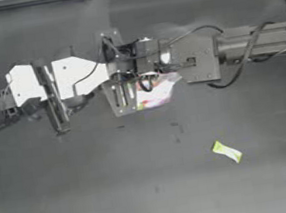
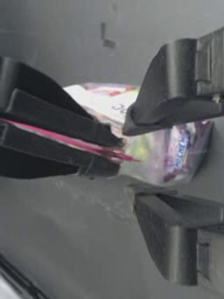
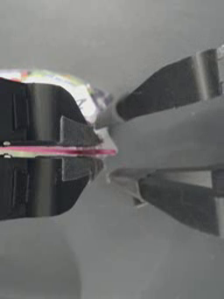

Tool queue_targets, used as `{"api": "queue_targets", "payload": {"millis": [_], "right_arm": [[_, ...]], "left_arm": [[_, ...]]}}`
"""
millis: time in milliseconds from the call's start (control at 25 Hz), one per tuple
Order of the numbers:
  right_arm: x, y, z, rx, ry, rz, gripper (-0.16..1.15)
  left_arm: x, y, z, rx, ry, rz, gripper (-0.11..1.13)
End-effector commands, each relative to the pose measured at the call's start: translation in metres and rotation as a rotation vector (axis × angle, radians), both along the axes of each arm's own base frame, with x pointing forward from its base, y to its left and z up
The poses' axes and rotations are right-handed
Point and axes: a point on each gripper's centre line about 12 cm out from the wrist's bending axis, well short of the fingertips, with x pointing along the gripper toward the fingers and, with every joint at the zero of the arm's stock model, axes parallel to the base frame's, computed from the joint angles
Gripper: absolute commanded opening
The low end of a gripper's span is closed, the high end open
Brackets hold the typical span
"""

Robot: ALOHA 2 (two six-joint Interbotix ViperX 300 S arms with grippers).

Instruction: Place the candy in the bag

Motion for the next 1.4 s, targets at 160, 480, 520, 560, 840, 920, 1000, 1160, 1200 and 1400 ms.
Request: {"api": "queue_targets", "payload": {"millis": [160, 480, 520, 560, 840, 920, 1000, 1160, 1200, 1400], "right_arm": [[-0.0042, 0.0009, 0.0292, -0.01, -0.064, 0.004, 0.13], [-0.0044, 0.0009, 0.0286, -0.01, -0.063, 0.004, 0.13], [-0.0044, 0.0009, 0.0286, -0.01, -0.063, 0.004, 0.13], [-0.0044, 0.0009, 0.0286, -0.01, -0.063, 0.004, 0.12], [-0.0048, 0.001, 0.027, -0.009, -0.06, 0.004, 0.08], [-0.0046, 0.001, 0.0263, -0.009, -0.058, 0.004, 0.07], [-0.0048, 0.001, 0.0257, -0.009, -0.057, 0.004, 0.07], [-0.005, 0.0011, 0.0251, -0.009, -0.055, 0.005, 0.06], [-0.005, 0.0011, 0.0247, -0.009, -0.055, 0.006, 0.06], [-0.005, -0.0004, 0.0249, -0.009, -0.058, 0.002, 0.06]], "left_arm": [[0.0037, 0.0024, 0.0124, 0.014, -0.042, 0.005, 0.75], [0.0043, 0.0019, 0.0122, 0.016, -0.04, 0.0, 0.66], [0.0039, 0.0017, 0.0122, 0.016, -0.04, 0.0, 0.65], [0.0039, 0.0017, 0.0122, 0.016, -0.04, 0.0, 0.65], [0.004, 0.0022, 0.0139, 0.021, -0.045, 0.001, 0.59], [0.004, 0.0022, 0.0139, 0.021, -0.045, 0.001, 0.54], [0.0041, 0.0015, 0.0143, 0.024, -0.045, -0.004, 0.48], [0.0044, 0.0008, 0.0144, 0.034, -0.042, -0.012, 0.34], [0.0044, 0.0006, 0.0144, 0.036, -0.041, -0.015, 0.31], [0.0049, -0.0007, 0.0168, 0.051, -0.044, -0.029, 0.17]]}}
